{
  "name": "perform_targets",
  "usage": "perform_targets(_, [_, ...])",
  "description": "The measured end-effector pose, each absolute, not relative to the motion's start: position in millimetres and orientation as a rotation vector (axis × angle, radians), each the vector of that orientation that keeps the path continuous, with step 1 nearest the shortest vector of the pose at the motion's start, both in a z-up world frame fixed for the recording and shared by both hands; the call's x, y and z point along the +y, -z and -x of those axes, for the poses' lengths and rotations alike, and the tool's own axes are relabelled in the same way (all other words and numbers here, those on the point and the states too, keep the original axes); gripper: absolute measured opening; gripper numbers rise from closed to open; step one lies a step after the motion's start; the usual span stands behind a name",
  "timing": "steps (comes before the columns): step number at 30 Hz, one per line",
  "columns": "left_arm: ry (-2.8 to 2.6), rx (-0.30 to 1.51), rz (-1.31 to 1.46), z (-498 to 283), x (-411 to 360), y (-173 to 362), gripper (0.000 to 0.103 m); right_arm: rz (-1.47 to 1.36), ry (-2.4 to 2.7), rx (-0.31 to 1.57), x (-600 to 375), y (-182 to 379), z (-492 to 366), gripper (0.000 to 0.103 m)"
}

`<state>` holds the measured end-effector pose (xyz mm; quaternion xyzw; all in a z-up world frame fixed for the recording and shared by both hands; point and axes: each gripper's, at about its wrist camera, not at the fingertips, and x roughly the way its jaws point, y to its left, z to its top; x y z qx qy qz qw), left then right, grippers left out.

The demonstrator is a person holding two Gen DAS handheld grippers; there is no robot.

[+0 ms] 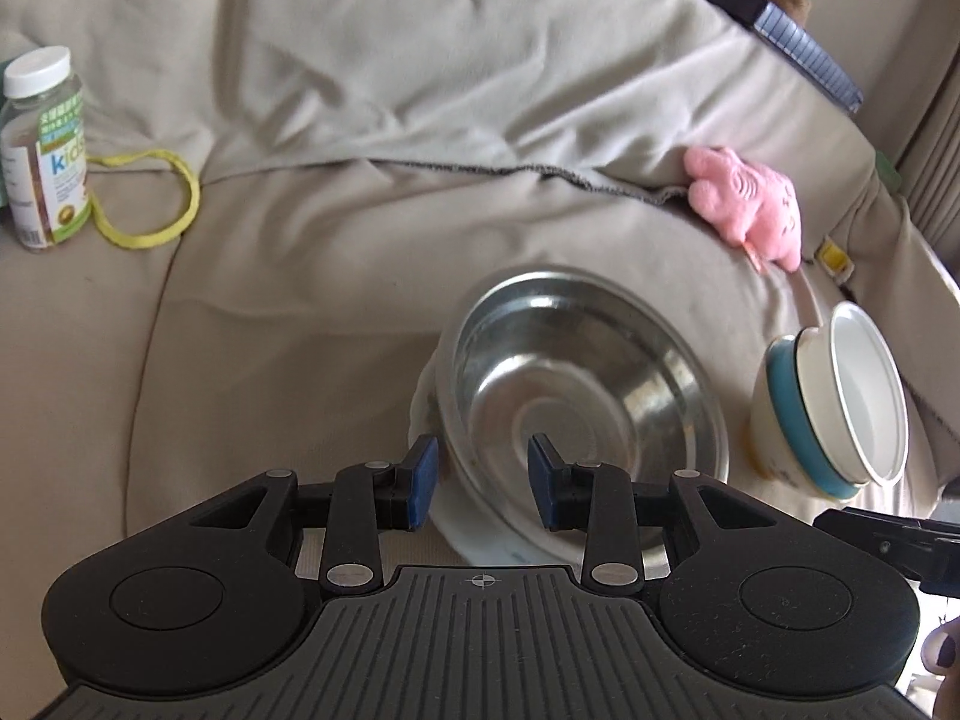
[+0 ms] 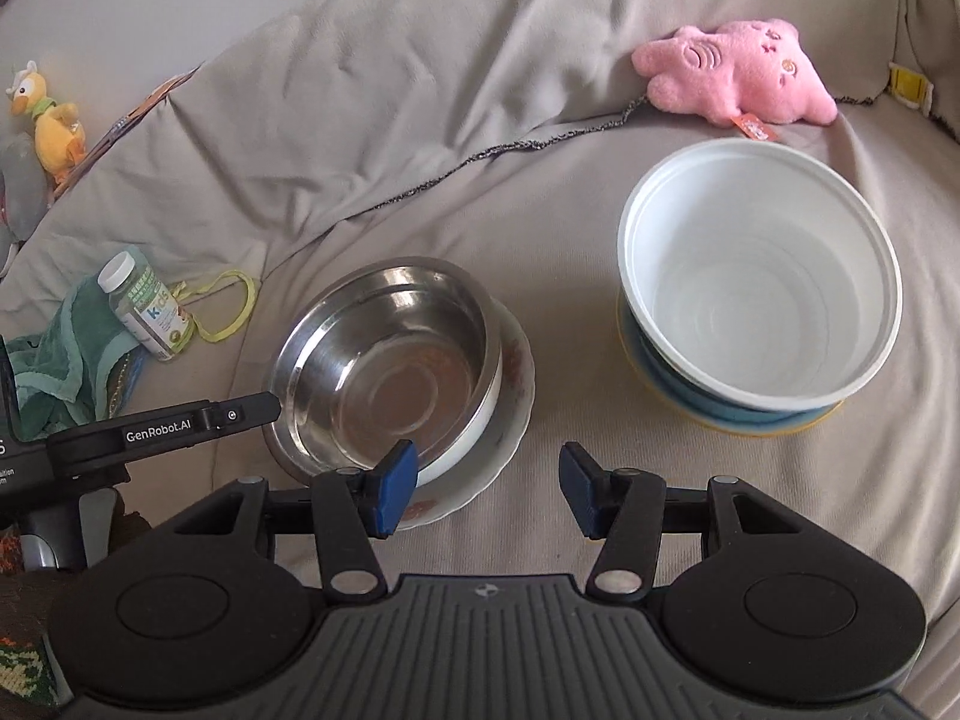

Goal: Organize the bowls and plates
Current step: 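Open the left gripper and move it back over the steel bowl stack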

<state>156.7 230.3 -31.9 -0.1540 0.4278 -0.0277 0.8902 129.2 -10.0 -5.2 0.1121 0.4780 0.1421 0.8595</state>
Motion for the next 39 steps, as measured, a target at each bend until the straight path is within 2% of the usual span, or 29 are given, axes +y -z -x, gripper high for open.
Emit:
perform_targets(3, [0.020, 0.888, 0.310, -155, 232, 37, 0.036, -0.247, -0.298, 1.020, -9, 16, -125, 0.052])
perform_targets(4, [0.013, 0.889, 0.313, -156, 234, 39, 0.040, -0.250, -0.296, 1.031, -6, 21, -124, 0.052])
perform_targets(11, [-0.005, 0.894, 0.401, -162, 244, 54, 0.046, -0.254, -0.314, 1.116, 22, 49, -131, 0.052])
perform_targets(21, [0.010, 0.920, 0.449, -173, 238, 68, 0.044, -0.407, -0.380, 1.184, 42, 88, -154, 0.051])
perform_targets(22, [0.007, 0.909, 0.445, -173, 237, 67, 0.041, -0.403, -0.397, 1.178, 45, 90, -155, 0.049])
perform_targets(23, [0.025, 0.899, 0.458, -175, 237, 66, 0.034, -0.395, -0.401, 1.177, 48, 91, -155, 0.046])
perform_targets(25, [0.049, 0.894, 0.476, -179, 234, 64, 0.040, -0.385, -0.391, 1.185, 52, 94, -159, 0.046])
perform_targets(31, [0.046, 0.883, 0.506, -197, 234, 68, 0.040, -0.384, -0.345, 1.200, 58, 102, -178, 0.045])
perform_targets(39, [-0.005, 0.883, 0.422, -198, 224, 62, 0.038, -0.296, -0.388, 1.117, 48, 95, -172, 0.045])
